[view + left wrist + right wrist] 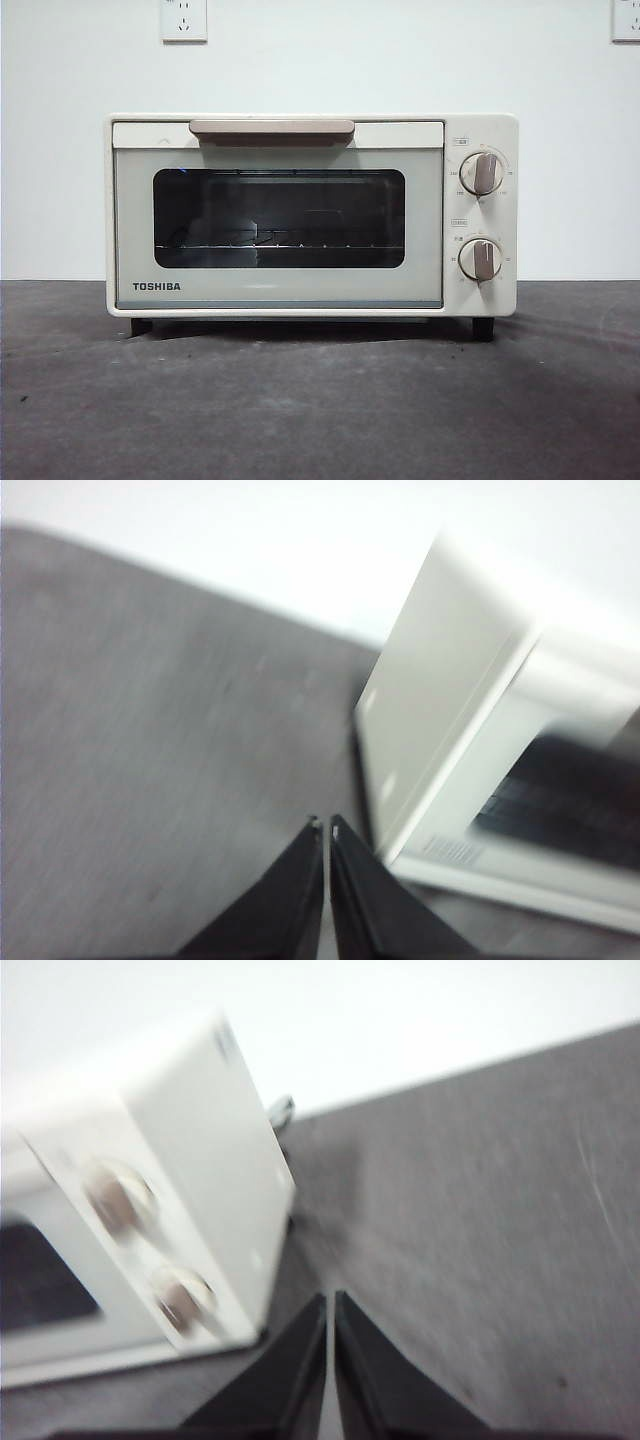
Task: The left arm flap open the oven, the right arm pick bread and place it into oven, the left arm flap close the oven
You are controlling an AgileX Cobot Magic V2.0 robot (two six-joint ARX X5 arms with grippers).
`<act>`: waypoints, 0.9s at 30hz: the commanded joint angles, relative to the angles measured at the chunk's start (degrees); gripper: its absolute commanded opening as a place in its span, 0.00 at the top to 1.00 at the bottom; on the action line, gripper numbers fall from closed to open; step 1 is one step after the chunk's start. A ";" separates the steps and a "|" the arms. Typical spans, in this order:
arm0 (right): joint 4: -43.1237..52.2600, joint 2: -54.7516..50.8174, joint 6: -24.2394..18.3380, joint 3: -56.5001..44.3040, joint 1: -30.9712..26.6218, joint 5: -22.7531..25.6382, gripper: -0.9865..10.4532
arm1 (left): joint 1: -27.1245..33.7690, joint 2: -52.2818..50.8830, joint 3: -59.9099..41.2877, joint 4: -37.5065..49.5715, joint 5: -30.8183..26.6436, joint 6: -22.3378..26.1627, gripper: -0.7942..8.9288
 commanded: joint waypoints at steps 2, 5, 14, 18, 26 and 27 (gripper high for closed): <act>-4.52 1.77 2.62 7.76 0.04 -0.33 0.91 | -0.66 3.89 6.99 -3.10 1.73 -3.58 0.90; -8.74 4.55 2.56 14.38 0.04 -2.08 0.91 | -0.92 8.13 13.68 -6.36 3.65 -2.54 0.90; -20.04 15.41 -2.58 32.70 0.04 -12.07 0.91 | -3.85 20.98 33.07 -14.23 10.10 1.68 0.90; -23.19 20.20 -6.14 39.23 0.07 -19.82 0.91 | -6.01 25.70 38.71 -17.68 16.83 1.81 0.90; -28.68 27.91 -12.13 47.67 3.34 -28.28 0.91 | -9.49 34.07 46.21 -22.77 27.69 7.02 0.90; -29.18 28.48 -13.03 48.06 4.09 -29.03 0.91 | -9.84 34.64 46.49 -22.71 29.27 7.28 0.90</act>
